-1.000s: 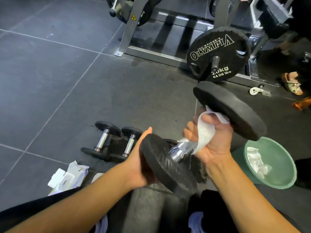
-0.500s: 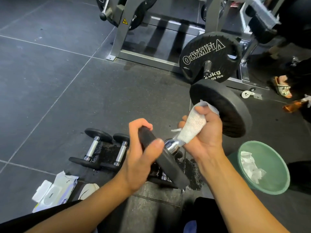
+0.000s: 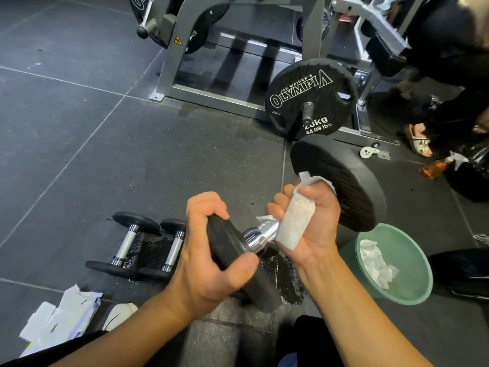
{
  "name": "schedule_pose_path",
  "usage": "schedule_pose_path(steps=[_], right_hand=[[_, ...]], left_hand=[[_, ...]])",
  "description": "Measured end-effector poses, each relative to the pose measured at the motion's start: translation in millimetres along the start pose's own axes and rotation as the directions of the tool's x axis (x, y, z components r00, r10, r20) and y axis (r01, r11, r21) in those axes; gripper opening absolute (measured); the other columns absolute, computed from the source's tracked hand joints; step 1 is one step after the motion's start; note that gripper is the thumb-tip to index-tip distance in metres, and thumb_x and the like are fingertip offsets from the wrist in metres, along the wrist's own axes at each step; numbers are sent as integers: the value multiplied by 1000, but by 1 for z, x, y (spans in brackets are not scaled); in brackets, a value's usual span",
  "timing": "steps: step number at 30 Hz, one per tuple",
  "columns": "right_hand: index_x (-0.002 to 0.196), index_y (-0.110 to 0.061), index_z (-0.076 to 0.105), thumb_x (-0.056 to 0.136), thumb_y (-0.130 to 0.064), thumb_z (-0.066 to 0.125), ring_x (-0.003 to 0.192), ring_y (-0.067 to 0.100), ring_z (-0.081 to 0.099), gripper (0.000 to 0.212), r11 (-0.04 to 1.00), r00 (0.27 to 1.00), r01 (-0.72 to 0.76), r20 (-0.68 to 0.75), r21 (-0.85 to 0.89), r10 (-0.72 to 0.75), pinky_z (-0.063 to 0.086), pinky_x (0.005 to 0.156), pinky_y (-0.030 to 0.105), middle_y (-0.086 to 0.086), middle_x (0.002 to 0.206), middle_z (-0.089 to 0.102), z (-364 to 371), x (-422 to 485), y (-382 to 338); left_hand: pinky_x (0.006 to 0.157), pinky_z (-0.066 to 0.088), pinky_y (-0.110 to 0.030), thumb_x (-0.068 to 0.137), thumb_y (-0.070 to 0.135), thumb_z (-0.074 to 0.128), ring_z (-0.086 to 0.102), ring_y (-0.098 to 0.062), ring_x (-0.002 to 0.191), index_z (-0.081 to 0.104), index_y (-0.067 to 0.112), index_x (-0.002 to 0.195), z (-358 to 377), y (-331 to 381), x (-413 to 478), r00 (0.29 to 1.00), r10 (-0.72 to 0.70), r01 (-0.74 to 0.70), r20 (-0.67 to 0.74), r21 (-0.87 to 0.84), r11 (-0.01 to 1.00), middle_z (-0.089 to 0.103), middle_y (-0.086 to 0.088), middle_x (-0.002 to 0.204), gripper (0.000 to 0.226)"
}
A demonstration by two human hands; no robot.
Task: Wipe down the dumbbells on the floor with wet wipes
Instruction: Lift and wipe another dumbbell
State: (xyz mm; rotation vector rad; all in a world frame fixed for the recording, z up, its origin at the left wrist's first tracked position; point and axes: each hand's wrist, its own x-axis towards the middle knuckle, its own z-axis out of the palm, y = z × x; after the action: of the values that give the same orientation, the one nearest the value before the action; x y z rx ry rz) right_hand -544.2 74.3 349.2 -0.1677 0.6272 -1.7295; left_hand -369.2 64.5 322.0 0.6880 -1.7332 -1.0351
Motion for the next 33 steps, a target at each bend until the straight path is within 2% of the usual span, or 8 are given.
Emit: schedule_pose_path(steps=[4,9,12,18,21,25,29,33], right_hand=[[55,-25,19,44,-13,80,46,12,14,63,1000,997,-8,71,-19,10,31,38,23,-6,51,16,2,-3,-2],[53,-24,28,56,-13,77,42,13,21,50,993,969,-112,218,-39,118,37,41,23,-4,47,21,2,-6,-1],[48,-21,38,55,-12,79,42,13,22,43,987,962,-153,220,-56,162,38,41,24,-3,45,25,2,-8,2],[57,-22,32,61,-7,69,43,12,19,40,993,977,-119,180,6,116,31,39,25,-4,49,21,4,-4,6],[63,-24,25,69,-9,57,42,10,18,35,995,989,-101,115,24,98,26,38,24,-7,48,26,3,3,5],[67,-24,21,77,-11,46,42,9,22,30,993,993,-116,-32,-15,115,26,38,24,-7,51,24,0,8,2],[68,-25,21,81,-11,46,51,12,19,32,985,970,-160,-197,-69,144,27,45,26,-5,57,20,-5,8,7],[62,-25,21,83,-14,43,47,11,20,32,984,962,-175,-206,40,180,29,44,25,-6,54,19,-5,4,11]], left_hand=[[87,42,-46,79,40,56,48,-25,92,52,20,100,7,4,3,907,-421,362,-3,-504,784,48,-21,97,29],[66,38,-36,84,46,58,37,-17,66,27,25,74,10,-2,6,550,-732,607,401,-794,21,33,0,70,40],[61,46,-27,89,41,57,43,-15,58,41,24,63,17,-11,5,363,-799,568,479,-794,-218,38,3,65,35],[59,43,-31,89,45,49,44,-14,55,38,25,62,16,2,6,497,-804,525,326,-851,-20,40,5,58,35],[78,43,-40,83,50,56,51,-20,78,55,23,75,15,15,1,663,-748,495,33,-769,405,55,-3,78,28],[94,41,-21,83,55,62,49,-9,102,45,22,106,10,15,-8,996,-68,71,-51,41,997,48,0,110,43],[99,41,-65,72,73,75,48,-28,105,49,18,105,13,-5,-9,846,492,-519,206,527,673,40,-7,111,69],[104,35,-71,70,64,78,52,-23,105,52,22,101,14,-9,-3,727,617,-669,301,515,536,44,-4,111,59]])
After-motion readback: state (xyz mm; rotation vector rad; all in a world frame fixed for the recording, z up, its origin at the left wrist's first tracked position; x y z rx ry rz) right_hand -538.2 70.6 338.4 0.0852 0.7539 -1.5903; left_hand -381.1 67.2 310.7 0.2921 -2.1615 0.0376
